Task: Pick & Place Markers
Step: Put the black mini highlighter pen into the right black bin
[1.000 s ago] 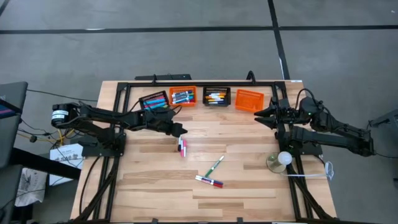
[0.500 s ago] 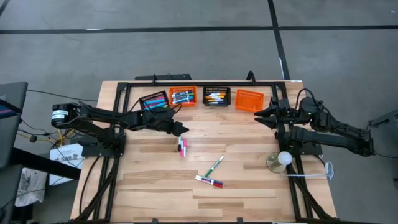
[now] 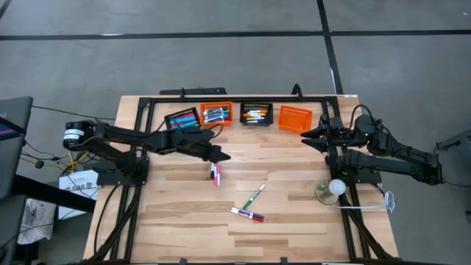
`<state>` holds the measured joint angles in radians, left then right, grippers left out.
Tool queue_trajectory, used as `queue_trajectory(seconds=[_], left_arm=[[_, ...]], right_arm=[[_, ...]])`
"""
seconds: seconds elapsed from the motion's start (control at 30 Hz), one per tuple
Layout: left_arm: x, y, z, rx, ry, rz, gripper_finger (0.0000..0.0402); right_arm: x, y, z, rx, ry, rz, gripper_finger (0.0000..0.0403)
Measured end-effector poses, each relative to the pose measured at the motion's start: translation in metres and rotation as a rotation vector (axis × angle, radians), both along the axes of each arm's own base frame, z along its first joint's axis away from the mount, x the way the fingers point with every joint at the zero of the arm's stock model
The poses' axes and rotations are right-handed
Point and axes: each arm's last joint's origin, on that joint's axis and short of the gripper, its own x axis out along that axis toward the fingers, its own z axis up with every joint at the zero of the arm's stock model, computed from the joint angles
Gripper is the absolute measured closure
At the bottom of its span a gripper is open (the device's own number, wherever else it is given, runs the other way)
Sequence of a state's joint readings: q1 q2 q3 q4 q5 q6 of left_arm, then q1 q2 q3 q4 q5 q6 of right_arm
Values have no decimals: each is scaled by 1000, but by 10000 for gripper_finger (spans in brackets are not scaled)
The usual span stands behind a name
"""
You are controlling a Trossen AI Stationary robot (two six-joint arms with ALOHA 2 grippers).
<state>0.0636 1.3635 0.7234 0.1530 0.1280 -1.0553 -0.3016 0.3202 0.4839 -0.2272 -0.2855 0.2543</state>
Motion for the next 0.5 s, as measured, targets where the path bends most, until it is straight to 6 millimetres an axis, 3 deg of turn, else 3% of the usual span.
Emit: queue_trajectory(seconds=[0.1,0.2,0.33,0.5], left_arm=[[18,0,1,23,85,-25,181],[30,4,-15,20,257,-29,181],[26,14,-39,-20,473,20,183],[14,25,-42,-13,600,119,183]], right_arm=[[0,0,0,1,3,-2,292],[0,0,0,1,5,-2,292],[0,0,-1,3,10,-2,292],[0,0,-2,7,22,-3,292]])
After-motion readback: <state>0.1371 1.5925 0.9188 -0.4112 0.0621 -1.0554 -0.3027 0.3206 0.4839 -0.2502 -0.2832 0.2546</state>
